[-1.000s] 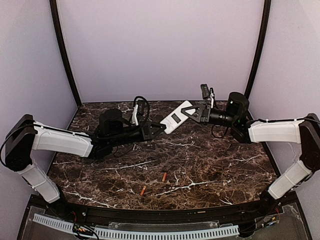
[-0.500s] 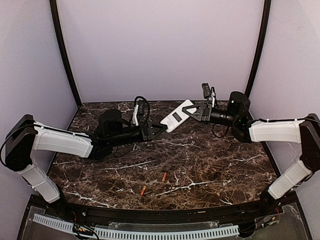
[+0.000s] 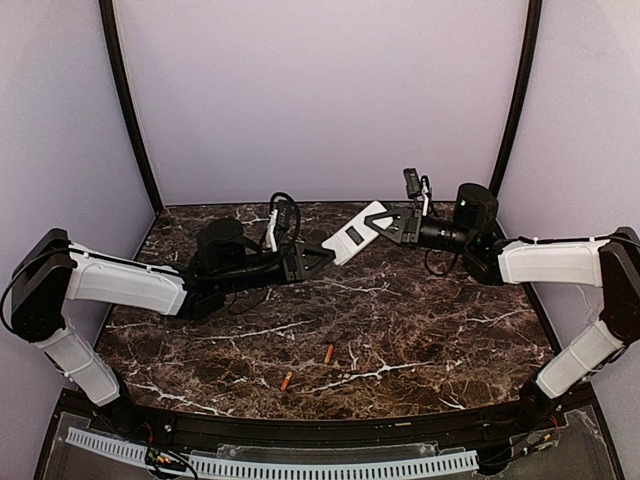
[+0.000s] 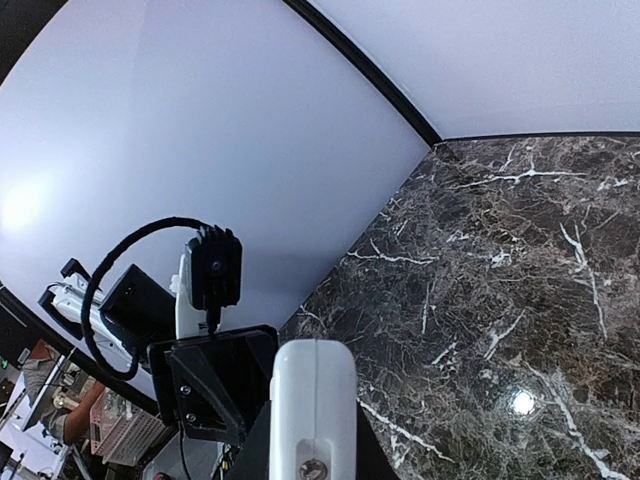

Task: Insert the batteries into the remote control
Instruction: Remove the battery cover from the remote control.

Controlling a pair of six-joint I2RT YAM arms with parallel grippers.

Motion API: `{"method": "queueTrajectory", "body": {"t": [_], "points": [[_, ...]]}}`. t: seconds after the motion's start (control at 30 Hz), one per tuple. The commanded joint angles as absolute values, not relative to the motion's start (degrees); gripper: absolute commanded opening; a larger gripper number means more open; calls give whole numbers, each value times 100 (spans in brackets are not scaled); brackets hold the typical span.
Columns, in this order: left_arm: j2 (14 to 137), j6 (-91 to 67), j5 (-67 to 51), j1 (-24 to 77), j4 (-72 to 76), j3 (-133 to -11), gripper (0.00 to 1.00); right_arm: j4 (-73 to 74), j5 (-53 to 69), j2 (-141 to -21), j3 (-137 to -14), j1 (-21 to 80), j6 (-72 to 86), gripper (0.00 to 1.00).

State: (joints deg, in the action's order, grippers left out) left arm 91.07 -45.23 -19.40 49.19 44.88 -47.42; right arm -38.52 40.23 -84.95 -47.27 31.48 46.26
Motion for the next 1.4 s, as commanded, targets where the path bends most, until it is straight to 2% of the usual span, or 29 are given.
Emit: {"method": "queueTrajectory", "body": {"t": [0.0,0.37,0.6,0.73,0.97,1.37], "points": [[8949,-4517,-2063,4945,4731,-4739,27,-3538,3764,-8402,-4829,3151,4365,0],[9108,-4581,-2004,4948,4538,-4893,28,-3569,3872,-8399,-4851,3151,4309,0],[9218,-4548,-1773,4937,4312,-4898,24,-3515,3841,-8327,-4867,3155,4277,0],[9193,-4543,-1666,4939,4230,-4863,18,-3446,3794,-8322,-4869,3150,4225,0],[9048,-4549,-1708,4933,4545,-4716,1,-3264,3615,-8293,-4871,3118,4146,0],[8545,-4583,-1848,4720,4656,-4347,0,-3110,3535,-8095,-4478,2537,4163,0]]}}
